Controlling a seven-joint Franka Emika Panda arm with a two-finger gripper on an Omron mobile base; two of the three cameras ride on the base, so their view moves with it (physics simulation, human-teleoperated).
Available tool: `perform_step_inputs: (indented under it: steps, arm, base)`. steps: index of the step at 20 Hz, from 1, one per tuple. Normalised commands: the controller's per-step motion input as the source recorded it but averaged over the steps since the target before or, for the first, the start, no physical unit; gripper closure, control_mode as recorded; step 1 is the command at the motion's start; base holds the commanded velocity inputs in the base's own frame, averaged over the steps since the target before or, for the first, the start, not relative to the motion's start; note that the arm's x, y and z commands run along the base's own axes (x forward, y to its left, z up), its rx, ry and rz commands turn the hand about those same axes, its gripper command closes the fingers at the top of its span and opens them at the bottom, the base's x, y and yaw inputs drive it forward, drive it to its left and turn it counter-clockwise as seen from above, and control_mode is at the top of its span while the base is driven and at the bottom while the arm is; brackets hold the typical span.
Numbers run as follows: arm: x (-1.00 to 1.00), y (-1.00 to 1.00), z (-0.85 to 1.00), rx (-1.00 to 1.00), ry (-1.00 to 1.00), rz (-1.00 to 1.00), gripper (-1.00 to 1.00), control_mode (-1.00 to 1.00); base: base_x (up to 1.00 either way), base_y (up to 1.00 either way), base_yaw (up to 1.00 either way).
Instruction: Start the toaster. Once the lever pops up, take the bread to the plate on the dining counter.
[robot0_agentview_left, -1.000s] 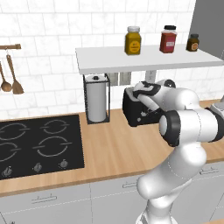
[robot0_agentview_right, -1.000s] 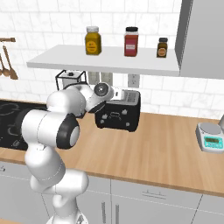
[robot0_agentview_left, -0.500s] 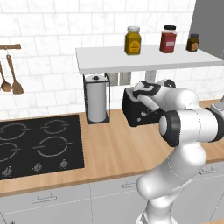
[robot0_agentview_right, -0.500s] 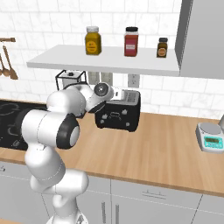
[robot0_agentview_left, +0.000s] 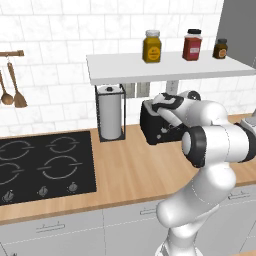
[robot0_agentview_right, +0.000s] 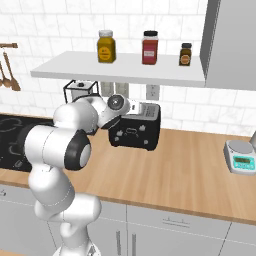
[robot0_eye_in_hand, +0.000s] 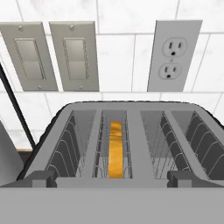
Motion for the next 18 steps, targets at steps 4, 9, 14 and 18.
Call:
perform_step_inputs:
  steps: [4,9,14,18]
  arm:
    - [0.0,0.0,0.0,0.0,0.0,0.0,-1.0,-1.0]
    - [0.0,0.0,0.0,0.0,0.0,0.0,-1.0,-1.0]
    - [0.0,0.0,0.0,0.0,0.0,0.0,-1.0,-1.0]
    - [0.0,0.0,0.0,0.0,0.0,0.0,-1.0,-1.0]
  base:
    - [0.0,0.0,0.0]
    - [0.0,0.0,0.0]
    - [0.0,0.0,0.0]
    - [0.0,0.0,0.0]
